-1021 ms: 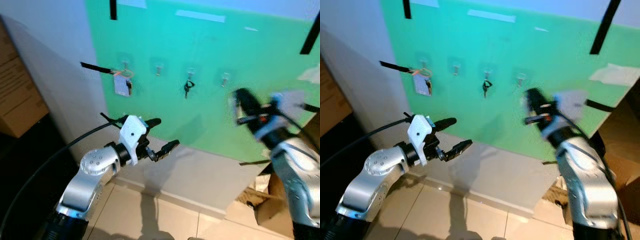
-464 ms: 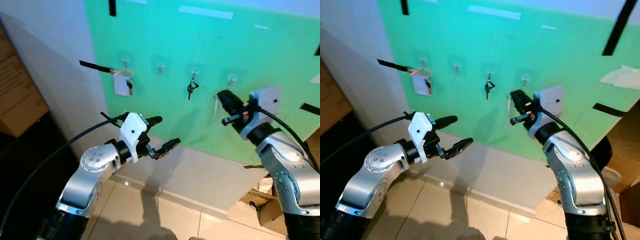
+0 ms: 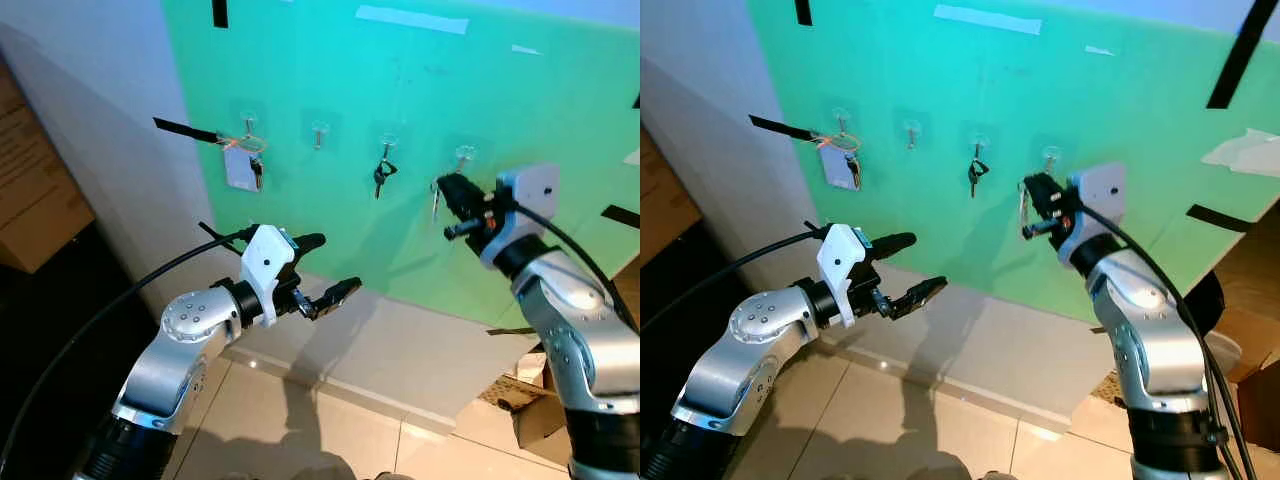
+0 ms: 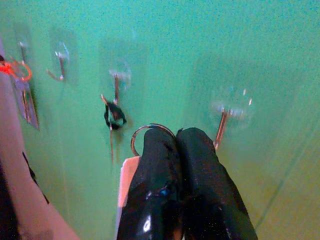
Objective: Hang keys on a hook
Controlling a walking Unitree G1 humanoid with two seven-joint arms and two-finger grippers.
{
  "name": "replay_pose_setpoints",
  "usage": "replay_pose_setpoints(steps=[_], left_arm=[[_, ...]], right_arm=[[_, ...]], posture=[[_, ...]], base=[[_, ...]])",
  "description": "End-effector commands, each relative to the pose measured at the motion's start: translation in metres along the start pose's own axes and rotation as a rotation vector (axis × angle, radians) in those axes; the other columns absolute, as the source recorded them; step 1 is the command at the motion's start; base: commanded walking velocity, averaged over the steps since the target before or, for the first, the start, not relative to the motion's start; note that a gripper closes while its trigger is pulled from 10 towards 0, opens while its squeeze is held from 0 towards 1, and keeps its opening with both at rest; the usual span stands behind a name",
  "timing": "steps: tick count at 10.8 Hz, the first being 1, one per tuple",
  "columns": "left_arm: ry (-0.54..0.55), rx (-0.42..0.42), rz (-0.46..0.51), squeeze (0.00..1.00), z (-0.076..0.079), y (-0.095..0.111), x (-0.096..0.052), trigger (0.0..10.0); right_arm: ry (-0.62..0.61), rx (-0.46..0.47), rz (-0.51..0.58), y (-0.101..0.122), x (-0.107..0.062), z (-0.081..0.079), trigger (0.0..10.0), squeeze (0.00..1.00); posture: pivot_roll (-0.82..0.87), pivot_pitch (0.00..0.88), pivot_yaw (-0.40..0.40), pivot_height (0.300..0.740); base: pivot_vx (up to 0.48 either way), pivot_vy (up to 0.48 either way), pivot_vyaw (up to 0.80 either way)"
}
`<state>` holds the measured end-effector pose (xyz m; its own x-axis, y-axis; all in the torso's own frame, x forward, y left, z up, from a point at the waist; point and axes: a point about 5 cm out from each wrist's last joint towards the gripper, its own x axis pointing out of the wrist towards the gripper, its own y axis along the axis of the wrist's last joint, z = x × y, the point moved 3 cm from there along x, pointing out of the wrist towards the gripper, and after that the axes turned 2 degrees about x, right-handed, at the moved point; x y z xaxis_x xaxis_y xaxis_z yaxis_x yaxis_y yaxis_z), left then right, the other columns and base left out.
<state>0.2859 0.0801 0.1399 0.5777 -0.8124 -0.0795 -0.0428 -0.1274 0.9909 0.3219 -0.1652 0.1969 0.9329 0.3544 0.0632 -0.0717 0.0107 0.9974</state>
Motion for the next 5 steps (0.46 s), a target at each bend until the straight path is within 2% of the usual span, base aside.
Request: replay_pose_setpoints(steps=[1, 5], left_arm=[[-0.027, 0.017, 0.016, 0.0, 0.0027, 0.0076, 0.0014, 10.0], [-0.054, 0.005, 0.018, 0.0, 0.0071, 0.0092, 0.0016, 10.0]], right_arm=[[-0.025, 0.001, 0.017, 0.004, -0.0007, 0.0058, 10.0, 0.0], [-0.064, 0.014, 0.022, 0.0072, -0.0033, 0.0139, 10.0, 0.0]], posture=[[-0.12, 0.0, -0.012, 0.74], [-0.12, 0.0, -0.01, 0.74]], base=[[0.0, 0.0, 0.0], [0.0, 0.0, 0.0]])
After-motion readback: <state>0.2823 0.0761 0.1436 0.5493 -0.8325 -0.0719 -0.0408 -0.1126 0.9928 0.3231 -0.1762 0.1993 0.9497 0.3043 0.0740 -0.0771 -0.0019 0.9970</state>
